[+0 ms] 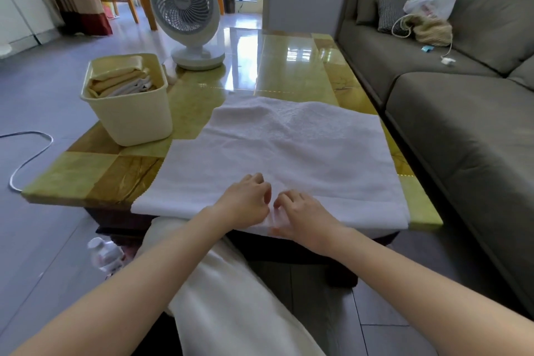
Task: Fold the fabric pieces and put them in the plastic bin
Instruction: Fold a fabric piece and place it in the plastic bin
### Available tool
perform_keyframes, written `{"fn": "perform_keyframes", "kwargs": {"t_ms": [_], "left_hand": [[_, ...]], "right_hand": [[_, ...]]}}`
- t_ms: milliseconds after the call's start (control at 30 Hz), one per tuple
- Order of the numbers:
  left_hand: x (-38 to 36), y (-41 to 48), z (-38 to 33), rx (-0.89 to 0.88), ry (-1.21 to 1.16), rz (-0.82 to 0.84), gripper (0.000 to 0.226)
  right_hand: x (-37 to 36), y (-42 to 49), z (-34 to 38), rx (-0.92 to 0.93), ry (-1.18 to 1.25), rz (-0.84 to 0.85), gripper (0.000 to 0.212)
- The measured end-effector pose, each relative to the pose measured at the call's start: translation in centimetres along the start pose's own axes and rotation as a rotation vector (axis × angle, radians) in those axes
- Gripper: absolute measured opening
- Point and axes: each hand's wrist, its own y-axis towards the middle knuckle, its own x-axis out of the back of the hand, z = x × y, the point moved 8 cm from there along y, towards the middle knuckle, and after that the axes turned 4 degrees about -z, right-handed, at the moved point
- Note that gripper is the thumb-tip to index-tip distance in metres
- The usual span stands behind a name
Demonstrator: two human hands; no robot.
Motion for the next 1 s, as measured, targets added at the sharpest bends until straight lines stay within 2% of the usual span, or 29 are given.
{"fn": "perform_keyframes", "kwargs": {"t_ms": [133, 333, 500, 600, 767, 1000], "left_hand": [[-0.3, -1.2, 0.5, 0.023, -0.054, 0.066, 0.024], [0.0, -2.6, 0.9, 0.074, -0.034, 0.167, 0.039], [3.0, -1.6, 2.9, 0.123, -0.022, 0.091, 0.013], [4.5, -0.4, 4.2, 0.118, -0.050, 0.073, 0.021], [6.5, 2.3, 5.7, 0.153, -0.048, -0.057, 0.019], [6.3, 6.5, 7.4, 0.189, 0.004, -0.153, 0.022]], "right_hand": [[0.5, -1.1, -0.7, -0.006, 0.014, -0.008, 0.047], [2.5, -1.5, -4.2, -0.141, 0.075, -0.048, 0.022], [5.0, -1.1, -7.3, -0.205, -0.016, -0.050, 0.026], [6.8, 0.0, -8.8, -0.217, -0.049, -0.098, 0.025], [8.2, 2.6, -10.8, -0.283, -0.072, -0.127, 0.024], [7.6, 7.1, -12.5, -0.350, -0.116, -0.108, 0.022]]}}
